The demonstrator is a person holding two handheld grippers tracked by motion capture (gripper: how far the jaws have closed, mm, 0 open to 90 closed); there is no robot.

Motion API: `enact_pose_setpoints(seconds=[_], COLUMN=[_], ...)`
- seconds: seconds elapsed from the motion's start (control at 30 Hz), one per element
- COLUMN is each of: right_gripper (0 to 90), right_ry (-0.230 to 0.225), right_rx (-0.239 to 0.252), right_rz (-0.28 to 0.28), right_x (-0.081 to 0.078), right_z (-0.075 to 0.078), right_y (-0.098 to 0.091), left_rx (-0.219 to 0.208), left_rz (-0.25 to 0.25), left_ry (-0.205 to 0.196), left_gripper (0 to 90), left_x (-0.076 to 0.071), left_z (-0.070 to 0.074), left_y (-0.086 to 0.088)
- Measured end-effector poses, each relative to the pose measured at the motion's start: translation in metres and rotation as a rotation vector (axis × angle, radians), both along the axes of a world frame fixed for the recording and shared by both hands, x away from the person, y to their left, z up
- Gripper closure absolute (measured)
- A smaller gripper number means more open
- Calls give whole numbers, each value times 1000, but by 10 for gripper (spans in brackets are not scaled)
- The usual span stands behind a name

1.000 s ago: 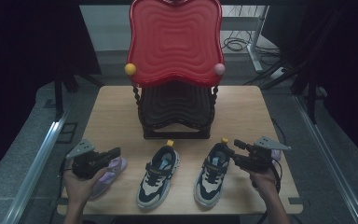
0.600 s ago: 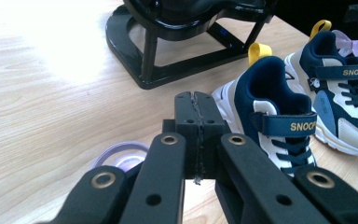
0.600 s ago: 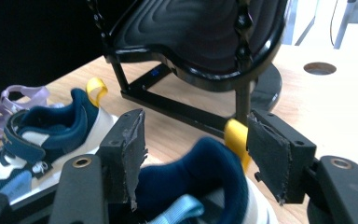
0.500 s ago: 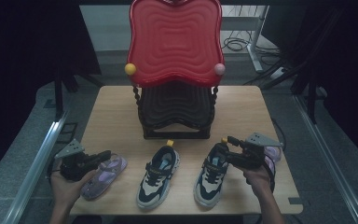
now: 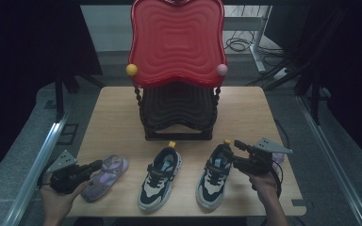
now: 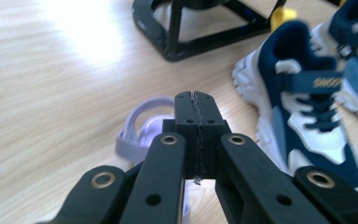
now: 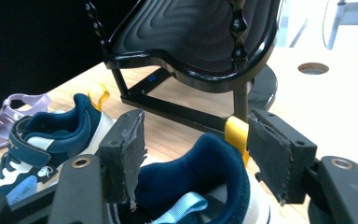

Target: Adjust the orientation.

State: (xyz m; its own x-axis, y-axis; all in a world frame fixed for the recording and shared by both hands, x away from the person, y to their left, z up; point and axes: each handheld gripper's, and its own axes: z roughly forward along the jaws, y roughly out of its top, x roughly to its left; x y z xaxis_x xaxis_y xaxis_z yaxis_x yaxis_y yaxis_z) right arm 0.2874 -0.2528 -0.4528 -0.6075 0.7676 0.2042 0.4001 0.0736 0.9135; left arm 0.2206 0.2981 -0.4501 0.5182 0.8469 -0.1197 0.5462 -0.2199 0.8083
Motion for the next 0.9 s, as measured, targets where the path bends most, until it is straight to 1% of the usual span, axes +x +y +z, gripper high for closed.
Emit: enact_pose_setpoints(seconds=[0.07,0.17,0.23,0.27,0.33,0.4,0.43,0.53,0.63,0.67,0.8,0.9], right_gripper=[374,374,374,373,374,373,373,373,373,373,373,373], right_ry=[1,-1,3,2,2,0,0,1,5,9,4,6], right_rx=[-2,-7,-9,-12,-15,-14,-14,-17,-19,-15,-16,-16], right_rz=[-5,-1,4,5,6,5,5,5,-5,-13,-20,-23], right_x=[3,5,3,3,3,4,4,4,4,4,3,3], right_z=[0,1,1,1,1,2,2,1,0,0,0,1], right_y=[1,5,8,8,9,10,10,10,8,8,7,6], left_rx=[26,40,33,26,22,18,18,11,12,11,14,3], left_rz=[18,27,33,47,53,65,65,61,58,52,37,26], left_ry=[12,28,42,53,58,77,77,96,132,145,156,160], left_gripper=[900,900,900,900,900,900,900,900,900,900,900,900], left_x=[1,-1,-5,-9,-11,-17,-17,-22,-25,-26,-27,-28], left_z=[-5,-12,-17,-22,-24,-30,-30,-34,-40,-44,-48,-50], left_y=[3,6,10,15,18,23,23,26,24,21,16,14])
